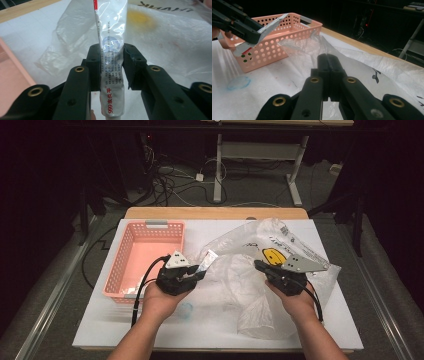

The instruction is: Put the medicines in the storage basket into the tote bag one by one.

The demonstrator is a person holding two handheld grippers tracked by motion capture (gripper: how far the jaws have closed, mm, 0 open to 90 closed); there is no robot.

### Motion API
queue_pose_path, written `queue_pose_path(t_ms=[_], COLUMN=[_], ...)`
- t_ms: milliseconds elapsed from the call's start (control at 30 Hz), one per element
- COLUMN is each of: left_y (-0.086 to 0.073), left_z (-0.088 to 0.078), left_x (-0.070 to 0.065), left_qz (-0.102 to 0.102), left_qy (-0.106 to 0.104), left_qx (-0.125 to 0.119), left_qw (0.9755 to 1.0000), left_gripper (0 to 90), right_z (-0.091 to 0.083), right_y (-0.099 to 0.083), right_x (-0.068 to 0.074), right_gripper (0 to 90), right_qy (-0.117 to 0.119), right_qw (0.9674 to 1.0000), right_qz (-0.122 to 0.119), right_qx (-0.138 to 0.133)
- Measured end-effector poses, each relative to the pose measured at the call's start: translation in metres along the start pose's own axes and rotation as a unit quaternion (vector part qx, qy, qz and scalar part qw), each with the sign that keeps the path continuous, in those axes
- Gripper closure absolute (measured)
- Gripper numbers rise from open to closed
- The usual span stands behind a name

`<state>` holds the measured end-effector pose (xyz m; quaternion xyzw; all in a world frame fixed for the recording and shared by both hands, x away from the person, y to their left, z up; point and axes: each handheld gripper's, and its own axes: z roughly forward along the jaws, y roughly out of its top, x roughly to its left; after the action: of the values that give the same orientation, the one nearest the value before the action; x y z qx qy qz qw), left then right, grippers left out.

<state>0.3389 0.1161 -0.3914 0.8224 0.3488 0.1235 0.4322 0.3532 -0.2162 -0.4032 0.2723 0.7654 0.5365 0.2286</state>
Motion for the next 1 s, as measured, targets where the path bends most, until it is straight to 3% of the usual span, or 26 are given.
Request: queue_pose_path(t_ms=[500, 1000], left_y=[-0.014, -0.021], left_z=[0.016, 0.038], left_x=[-0.022, -0.04], left_qz=[0.01, 0.031], left_qy=[-0.031, -0.042], left_qx=[-0.009, 0.022], left_qw=[0.9994, 0.9984], left_gripper=[67.3, 67.3], right_z=[-0.004, -0.012], right_y=[-0.005, -0.004], right_x=[0.004, 0.002], right_gripper=[90.0, 90.0], right_qy=[0.009, 0.002], right_qw=[0.9999, 0.9998], right_qz=[0.003, 0.001], right_qx=[-0.011, -0.02])
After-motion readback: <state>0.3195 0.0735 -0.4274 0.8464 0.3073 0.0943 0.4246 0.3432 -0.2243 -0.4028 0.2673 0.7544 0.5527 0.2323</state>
